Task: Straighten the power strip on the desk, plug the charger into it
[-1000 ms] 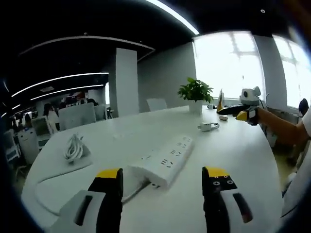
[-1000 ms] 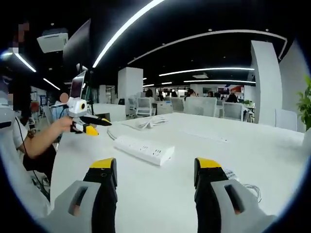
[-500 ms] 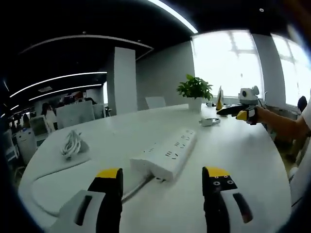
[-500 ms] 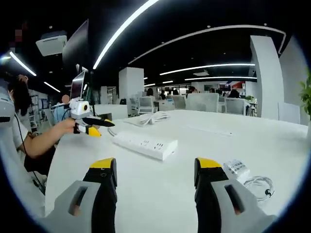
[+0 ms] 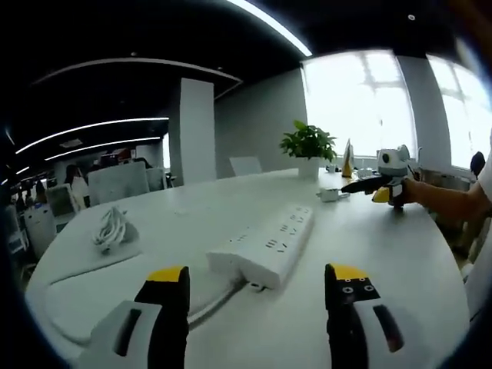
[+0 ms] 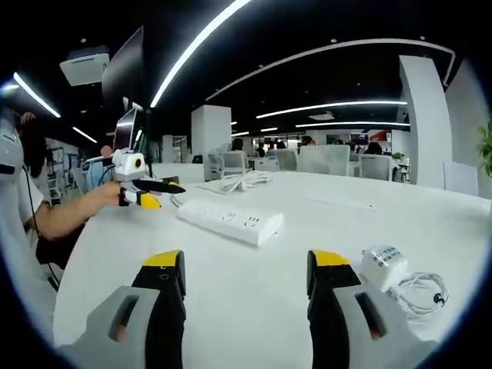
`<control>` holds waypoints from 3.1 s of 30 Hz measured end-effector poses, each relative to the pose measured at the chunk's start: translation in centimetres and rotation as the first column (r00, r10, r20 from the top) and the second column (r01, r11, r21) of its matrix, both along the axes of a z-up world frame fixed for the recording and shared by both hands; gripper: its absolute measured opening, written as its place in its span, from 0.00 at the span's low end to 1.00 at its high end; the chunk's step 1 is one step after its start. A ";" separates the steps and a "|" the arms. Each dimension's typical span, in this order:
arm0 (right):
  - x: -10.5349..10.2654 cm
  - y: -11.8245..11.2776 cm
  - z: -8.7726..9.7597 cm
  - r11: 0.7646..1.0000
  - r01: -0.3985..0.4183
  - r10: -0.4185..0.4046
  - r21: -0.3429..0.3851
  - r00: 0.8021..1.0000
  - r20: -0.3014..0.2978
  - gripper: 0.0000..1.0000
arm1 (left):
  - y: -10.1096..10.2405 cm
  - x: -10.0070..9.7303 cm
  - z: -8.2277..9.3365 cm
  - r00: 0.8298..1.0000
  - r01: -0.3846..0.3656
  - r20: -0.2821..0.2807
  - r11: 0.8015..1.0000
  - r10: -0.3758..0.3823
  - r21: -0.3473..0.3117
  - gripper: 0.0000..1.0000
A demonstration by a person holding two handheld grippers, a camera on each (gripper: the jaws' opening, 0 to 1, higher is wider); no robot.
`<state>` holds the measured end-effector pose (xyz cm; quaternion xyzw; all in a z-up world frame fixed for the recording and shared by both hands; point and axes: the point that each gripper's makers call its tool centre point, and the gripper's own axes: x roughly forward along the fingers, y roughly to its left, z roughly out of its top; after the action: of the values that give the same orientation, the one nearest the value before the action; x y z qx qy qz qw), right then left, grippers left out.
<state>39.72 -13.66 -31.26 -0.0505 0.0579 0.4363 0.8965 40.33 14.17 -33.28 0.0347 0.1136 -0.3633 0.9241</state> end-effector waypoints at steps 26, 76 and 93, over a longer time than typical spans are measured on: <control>1.2 1.1 -0.6 0.995 -0.072 0.075 0.072 0.996 -0.039 0.62 | 0.2 0.7 0.2 0.999 -0.017 -0.051 0.975 0.006 -0.222 0.76; 2.9 3.2 -3.0 0.988 -0.147 0.143 -0.045 0.986 -0.084 0.60 | -0.3 2.4 -2.7 0.997 0.064 -0.034 0.998 -0.064 0.016 0.65; 3.4 3.9 -3.6 0.982 -0.174 0.167 -0.076 0.982 -0.090 0.59 | 1.1 3.1 -3.0 0.996 0.088 -0.032 0.995 -0.087 0.045 0.58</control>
<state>43.10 -9.80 -34.85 -0.0748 0.1087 0.5105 0.8497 43.43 15.26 -36.28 0.0557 0.1343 -0.4013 0.9043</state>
